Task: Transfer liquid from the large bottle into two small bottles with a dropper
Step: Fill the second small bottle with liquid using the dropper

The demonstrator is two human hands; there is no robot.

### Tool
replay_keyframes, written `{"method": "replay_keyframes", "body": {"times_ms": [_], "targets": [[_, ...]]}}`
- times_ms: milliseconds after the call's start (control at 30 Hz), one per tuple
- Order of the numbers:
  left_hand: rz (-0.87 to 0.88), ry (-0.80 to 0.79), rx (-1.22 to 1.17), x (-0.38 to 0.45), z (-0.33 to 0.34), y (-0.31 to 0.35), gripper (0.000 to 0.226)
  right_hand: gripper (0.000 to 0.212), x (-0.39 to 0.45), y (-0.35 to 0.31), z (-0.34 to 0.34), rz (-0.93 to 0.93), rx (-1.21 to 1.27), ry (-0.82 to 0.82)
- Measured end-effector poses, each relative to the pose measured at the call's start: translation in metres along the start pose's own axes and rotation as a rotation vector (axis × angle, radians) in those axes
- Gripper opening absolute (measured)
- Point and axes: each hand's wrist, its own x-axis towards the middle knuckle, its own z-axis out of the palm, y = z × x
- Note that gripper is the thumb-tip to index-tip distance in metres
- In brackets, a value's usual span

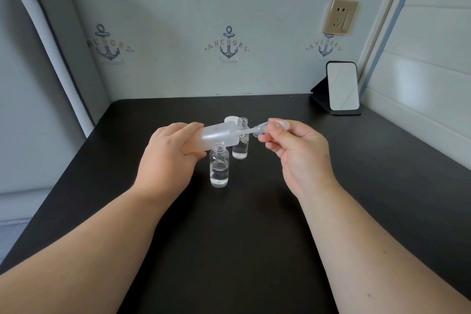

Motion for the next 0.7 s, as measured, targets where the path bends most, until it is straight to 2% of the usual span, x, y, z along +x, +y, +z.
{"method": "replay_keyframes", "body": {"times_ms": [700], "targets": [[-0.029,-0.032,-0.012,-0.0010,-0.0001,0.0021,0.044,0.006,-0.0033,0.0019,0.0026,0.075,0.013,-0.044]]}}
